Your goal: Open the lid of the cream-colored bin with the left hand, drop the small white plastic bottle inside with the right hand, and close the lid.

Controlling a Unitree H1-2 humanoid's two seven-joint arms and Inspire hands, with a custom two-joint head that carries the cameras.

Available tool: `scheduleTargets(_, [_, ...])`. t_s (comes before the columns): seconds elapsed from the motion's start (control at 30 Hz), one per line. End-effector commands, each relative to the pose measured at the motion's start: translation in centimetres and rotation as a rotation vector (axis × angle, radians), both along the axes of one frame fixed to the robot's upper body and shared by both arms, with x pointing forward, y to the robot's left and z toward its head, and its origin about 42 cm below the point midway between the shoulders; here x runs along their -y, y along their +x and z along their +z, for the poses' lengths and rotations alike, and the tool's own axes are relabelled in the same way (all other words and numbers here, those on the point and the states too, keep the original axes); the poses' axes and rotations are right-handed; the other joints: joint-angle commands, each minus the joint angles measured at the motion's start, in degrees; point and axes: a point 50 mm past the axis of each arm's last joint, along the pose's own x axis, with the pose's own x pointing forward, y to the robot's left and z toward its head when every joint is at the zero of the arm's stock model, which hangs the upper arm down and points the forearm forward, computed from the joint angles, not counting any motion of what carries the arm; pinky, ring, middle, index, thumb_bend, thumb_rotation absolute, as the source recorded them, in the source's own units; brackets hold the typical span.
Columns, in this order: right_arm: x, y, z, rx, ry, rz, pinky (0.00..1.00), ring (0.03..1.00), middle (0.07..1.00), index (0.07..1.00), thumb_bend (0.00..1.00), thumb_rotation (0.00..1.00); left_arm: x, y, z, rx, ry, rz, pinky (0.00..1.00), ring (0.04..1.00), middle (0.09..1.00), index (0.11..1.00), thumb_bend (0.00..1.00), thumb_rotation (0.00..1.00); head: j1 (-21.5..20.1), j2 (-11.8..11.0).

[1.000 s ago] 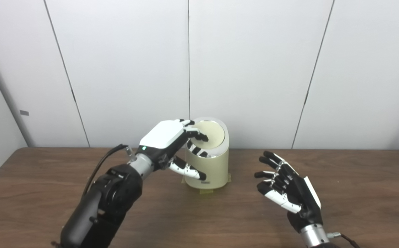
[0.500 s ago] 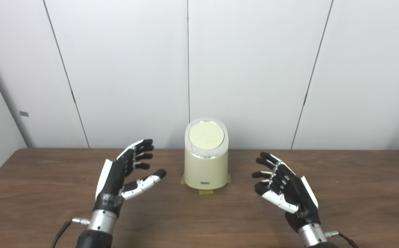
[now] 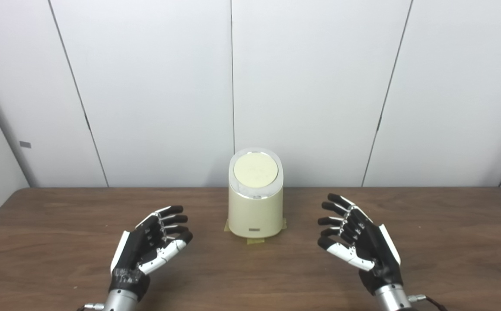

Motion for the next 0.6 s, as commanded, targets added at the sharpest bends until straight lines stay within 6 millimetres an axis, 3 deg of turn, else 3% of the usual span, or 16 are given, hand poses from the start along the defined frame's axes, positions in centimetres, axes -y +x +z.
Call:
scheduleTargets(0.0, [-0.14, 0.62, 1.68, 0.086, 0.003, -0.013, 0.54, 0.662, 0.78, 0.795, 0.85, 0.3, 0.1, 1.06, 1.78, 0.084, 0.006, -0.027, 0.51, 0.652, 0.708, 0.743, 0.72, 0.2, -0.1, 0.1])
scheduleTargets(0.17, [-0.34, 0.5, 1.83, 0.081, 0.0, -0.019, 0.55, 0.661, 0.772, 0.796, 0.85, 0.31, 0.13, 0.93, 2.07, 0.092, 0.043, -0.027, 0.52, 0.654, 0.709, 0.738, 0.74, 0.23, -0.5, 0.0])
scheduleTargets(0.57, [-0.22, 0.61, 1.82, 0.088, 0.004, -0.033, 0.54, 0.654, 0.773, 0.796, 0.84, 0.29, 0.23, 0.84, 2.75, 0.102, 0.091, -0.017, 0.51, 0.638, 0.705, 0.738, 0.73, 0.19, -0.6, 0.1])
